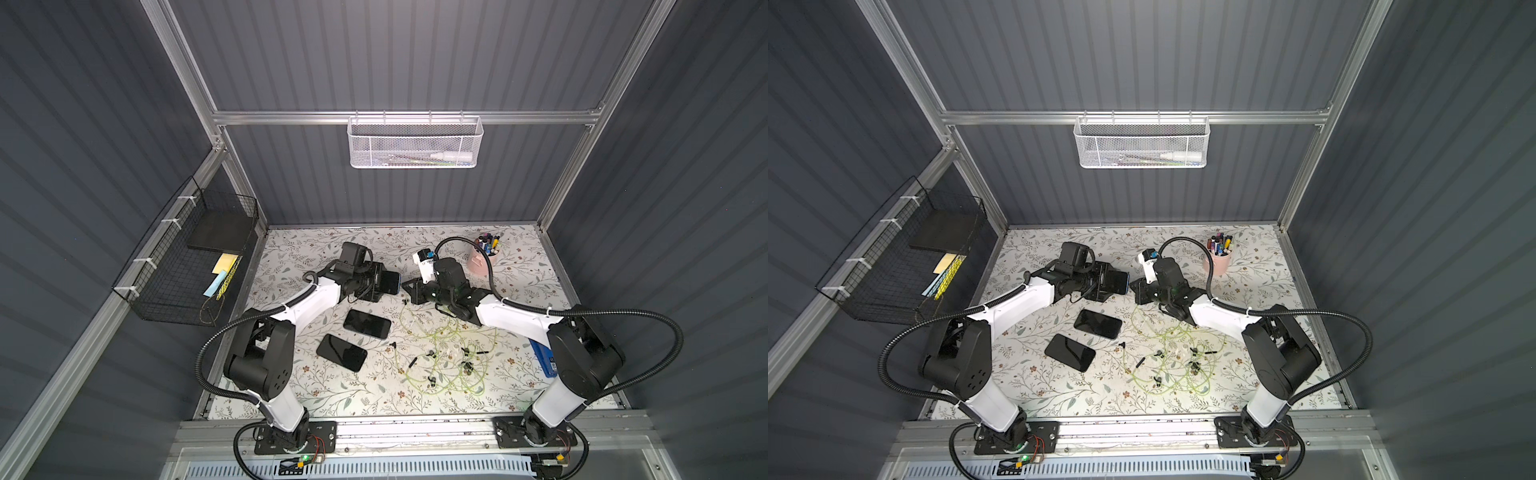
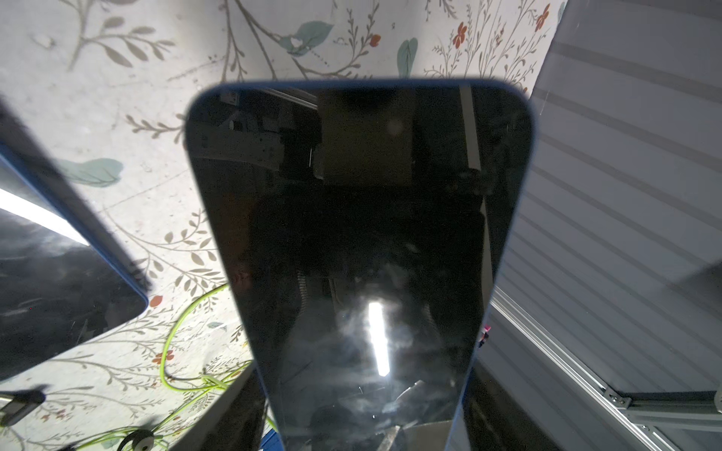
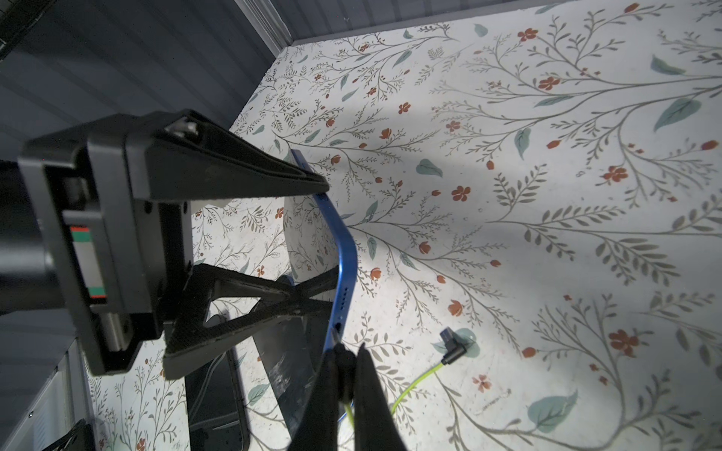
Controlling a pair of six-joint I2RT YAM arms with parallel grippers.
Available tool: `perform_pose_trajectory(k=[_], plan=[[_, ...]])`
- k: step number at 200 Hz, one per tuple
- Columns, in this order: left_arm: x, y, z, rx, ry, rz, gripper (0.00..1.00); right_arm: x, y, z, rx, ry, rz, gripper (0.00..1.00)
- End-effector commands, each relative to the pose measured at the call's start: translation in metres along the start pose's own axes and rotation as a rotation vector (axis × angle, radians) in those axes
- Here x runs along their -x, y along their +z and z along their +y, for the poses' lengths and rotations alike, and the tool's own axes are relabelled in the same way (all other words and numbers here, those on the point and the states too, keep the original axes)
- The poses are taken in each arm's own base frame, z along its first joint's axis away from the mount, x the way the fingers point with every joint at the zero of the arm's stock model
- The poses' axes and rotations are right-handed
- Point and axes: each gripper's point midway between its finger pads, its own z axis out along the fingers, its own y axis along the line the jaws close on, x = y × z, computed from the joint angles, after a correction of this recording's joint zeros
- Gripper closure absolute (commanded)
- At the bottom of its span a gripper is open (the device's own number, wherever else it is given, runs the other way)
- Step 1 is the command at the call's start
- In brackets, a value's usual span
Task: Plug wired earphones into phones
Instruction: Insert the wired earphone into the phone.
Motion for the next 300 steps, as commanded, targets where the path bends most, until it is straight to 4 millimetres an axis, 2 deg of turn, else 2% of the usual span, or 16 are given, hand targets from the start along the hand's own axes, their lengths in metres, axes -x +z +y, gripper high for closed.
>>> perform_pose_trajectory(k=[1,120,178,233,264,300], plan=[[-0.016,-0.011,-0.014,-0.057,0.023,0.048,1.0,0.009,0.005,0.003,0.006,0.009,-0.016,1.0],[-0.026,-0.004,-0.013,-0.057,0.018,0.08,1.0,0.018,0.012,-0.002,-0.014,0.023,-0.056,1.0],[-0.032,0.007,-0.006,-0.04,0.005,0.138,1.0,0.029,0.007,0.01,0.026,-0.036,-0.08,1.0],[-0.038,0.018,-0.01,-0.049,0.017,0.196,1.0,0.031,-0.001,0.018,0.054,-0.073,-0.088,1.0],[-0.04,0.02,-0.013,-0.053,0.028,0.209,1.0,0.029,-0.002,0.015,0.036,-0.089,-0.07,1.0],[-0.04,0.017,-0.015,-0.067,0.023,0.205,1.0,0.023,-0.002,0.001,-0.034,-0.047,-0.054,1.0]])
